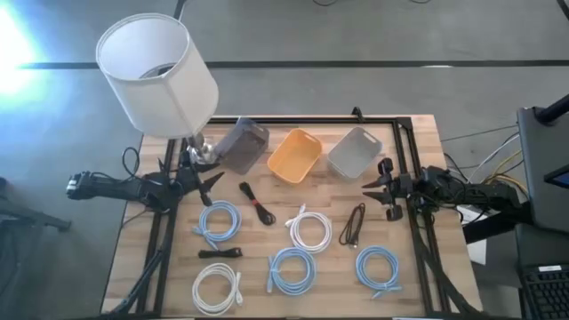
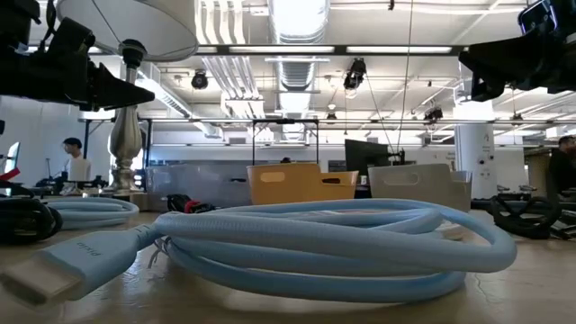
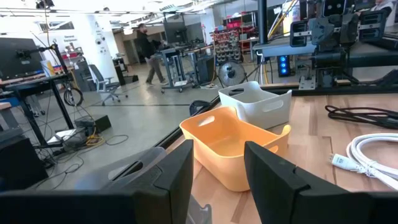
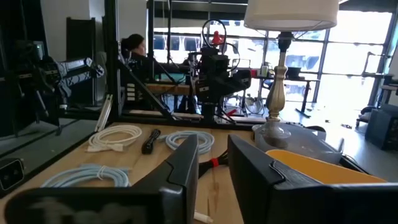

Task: Pick & Place USB Port

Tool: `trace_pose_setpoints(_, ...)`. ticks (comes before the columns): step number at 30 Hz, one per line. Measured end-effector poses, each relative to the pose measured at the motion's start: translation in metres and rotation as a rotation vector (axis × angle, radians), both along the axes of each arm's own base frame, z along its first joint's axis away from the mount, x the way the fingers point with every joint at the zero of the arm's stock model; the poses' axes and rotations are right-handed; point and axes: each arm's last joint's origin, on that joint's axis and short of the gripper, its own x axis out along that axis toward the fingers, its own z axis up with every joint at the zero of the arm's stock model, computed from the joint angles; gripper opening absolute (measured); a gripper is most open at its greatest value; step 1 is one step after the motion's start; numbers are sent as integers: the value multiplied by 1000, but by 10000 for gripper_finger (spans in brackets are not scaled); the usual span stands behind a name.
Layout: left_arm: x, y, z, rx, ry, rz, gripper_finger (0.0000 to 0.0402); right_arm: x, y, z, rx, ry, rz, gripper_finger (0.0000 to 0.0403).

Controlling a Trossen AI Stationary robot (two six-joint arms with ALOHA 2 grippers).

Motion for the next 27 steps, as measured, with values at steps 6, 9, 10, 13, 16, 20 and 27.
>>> trace_pose_setpoints(6,0,0,0,0,1,0,147,0,0,0,0,0,0,83)
trace_pose_setpoints(9,0,0,0,0,1,0,147,0,0,0,0,0,0,77)
trace_pose_setpoints(10,0,0,0,0,1,0,147,0,0,0,0,0,0,76)
trace_pose_setpoints(13,0,0,0,0,0,0,147,0,0,0,1,1,0,71)
trace_pose_setpoints(16,0,0,0,0,1,0,147,0,0,0,1,0,0,68)
trace_pose_setpoints(20,0,0,0,0,0,0,147,0,0,0,0,1,0,72)
trace_pose_setpoints(27,0,0,0,0,1,0,147,0,0,0,2,0,0,83)
